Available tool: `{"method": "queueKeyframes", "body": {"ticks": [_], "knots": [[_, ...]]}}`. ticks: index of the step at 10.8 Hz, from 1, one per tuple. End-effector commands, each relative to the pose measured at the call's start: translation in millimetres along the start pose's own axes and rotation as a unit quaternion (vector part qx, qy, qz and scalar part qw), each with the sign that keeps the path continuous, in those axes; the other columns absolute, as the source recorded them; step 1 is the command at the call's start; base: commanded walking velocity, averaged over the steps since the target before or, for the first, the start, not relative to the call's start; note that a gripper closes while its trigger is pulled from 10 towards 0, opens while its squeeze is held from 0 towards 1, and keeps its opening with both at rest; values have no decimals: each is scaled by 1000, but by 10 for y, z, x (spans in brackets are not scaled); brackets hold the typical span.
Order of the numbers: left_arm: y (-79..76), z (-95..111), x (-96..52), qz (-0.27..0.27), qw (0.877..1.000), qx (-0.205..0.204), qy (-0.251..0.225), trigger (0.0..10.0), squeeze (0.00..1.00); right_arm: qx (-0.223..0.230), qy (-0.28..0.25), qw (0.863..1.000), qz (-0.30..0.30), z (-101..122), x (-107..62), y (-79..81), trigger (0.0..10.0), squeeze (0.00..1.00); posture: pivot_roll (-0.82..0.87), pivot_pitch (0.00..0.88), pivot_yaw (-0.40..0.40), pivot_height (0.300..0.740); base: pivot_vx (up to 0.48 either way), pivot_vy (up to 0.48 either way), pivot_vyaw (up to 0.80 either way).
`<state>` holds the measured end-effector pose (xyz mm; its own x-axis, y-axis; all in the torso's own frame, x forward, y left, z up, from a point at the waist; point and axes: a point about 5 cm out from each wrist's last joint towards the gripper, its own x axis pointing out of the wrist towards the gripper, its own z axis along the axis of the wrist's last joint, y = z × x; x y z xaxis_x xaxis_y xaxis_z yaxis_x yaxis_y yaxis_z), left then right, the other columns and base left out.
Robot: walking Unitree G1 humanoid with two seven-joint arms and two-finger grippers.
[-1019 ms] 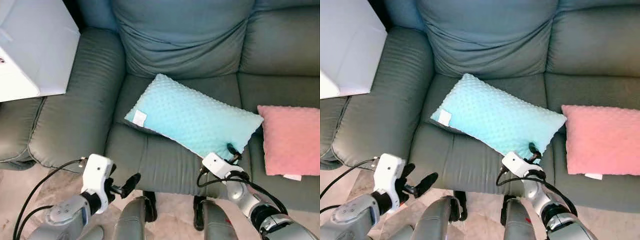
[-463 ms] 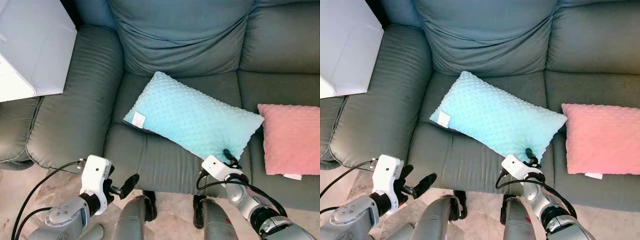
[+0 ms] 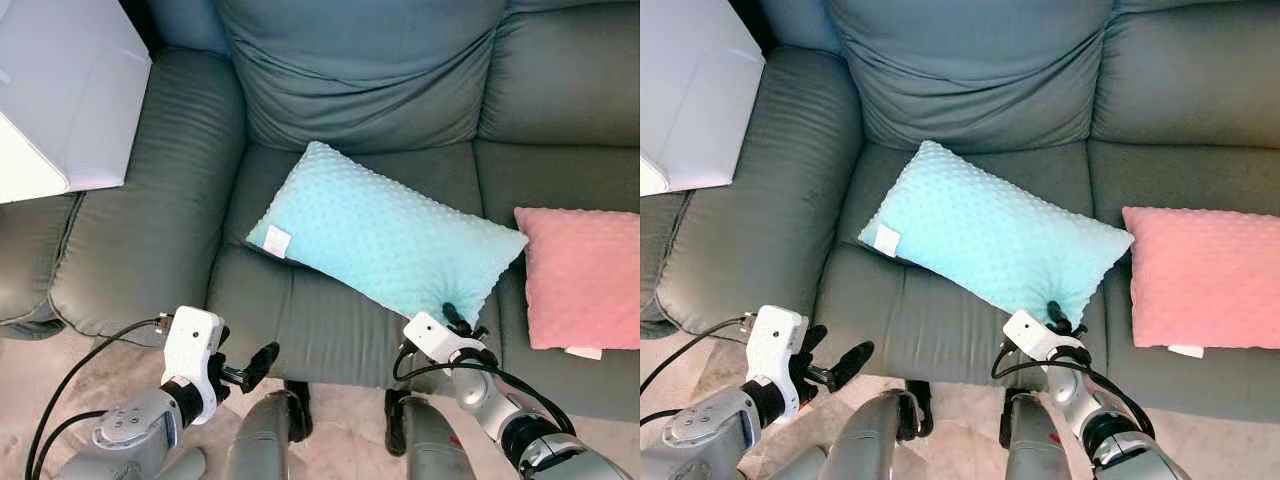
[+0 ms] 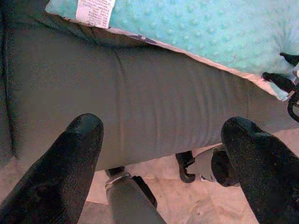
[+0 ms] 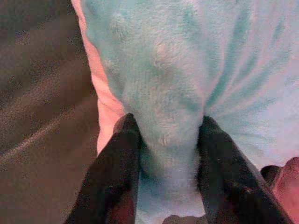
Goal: Move the pillow to the sofa
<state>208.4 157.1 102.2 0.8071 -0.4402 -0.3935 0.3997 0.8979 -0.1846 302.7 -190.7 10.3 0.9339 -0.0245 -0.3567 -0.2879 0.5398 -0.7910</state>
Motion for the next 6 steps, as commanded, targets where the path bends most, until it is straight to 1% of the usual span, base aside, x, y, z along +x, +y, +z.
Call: {"method": "queueKeyframes", "body": {"ticks": [1,3,5,6], "knots": [[31,-99,-37,12,1000,-6,21,10000,0,-1,22,999,31,-119,-75,148,0,0,151,480,147,740,0,0,0],[37,-97,-29,15,1000,-7,20,10000,0,5,19,999,29,-75,-45,112,0,0,155,478,144,740,0,0,0],[37,-101,-30,17,1000,-8,20,10000,0,17,11,999,25,13,-1,71,0,0,156,471,143,740,0,0,0],[48,-86,-13,18,1000,-7,18,10000,0,24,-4,999,23,141,48,40,0,0,156,465,139,740,0,0,0]]}}
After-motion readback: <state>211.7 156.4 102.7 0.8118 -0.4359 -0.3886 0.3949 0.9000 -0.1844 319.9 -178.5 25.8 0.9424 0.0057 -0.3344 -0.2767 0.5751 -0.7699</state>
